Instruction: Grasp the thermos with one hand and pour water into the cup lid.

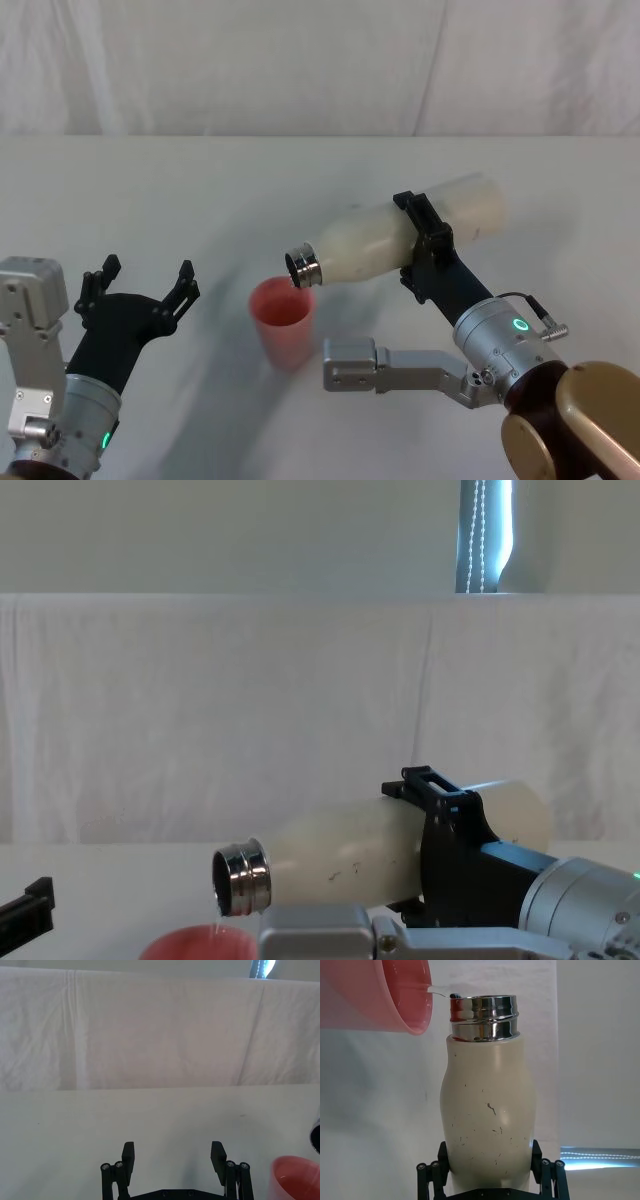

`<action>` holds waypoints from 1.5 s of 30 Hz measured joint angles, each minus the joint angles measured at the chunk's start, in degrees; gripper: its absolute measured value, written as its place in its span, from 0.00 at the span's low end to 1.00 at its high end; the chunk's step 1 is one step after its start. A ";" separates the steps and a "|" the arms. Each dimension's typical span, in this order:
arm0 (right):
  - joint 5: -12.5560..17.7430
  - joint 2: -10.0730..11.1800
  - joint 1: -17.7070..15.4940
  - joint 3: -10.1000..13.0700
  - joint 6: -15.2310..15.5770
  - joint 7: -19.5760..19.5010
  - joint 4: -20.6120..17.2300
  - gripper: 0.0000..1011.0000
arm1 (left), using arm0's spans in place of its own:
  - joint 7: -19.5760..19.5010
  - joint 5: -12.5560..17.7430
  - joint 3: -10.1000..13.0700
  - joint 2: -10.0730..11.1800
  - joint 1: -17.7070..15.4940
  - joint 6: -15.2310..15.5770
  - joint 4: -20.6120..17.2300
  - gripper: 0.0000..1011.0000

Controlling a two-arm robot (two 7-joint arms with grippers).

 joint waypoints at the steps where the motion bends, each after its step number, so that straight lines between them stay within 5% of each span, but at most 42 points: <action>1: -0.04 0.03 0.03 -0.02 0.00 0.06 -0.03 0.95 | 0.00 0.00 0.00 0.00 0.00 0.00 0.00 0.99; 45: -1.42 0.78 0.96 -0.79 0.35 1.22 -0.53 0.95 | 0.00 0.00 0.00 0.00 0.00 0.00 0.00 0.99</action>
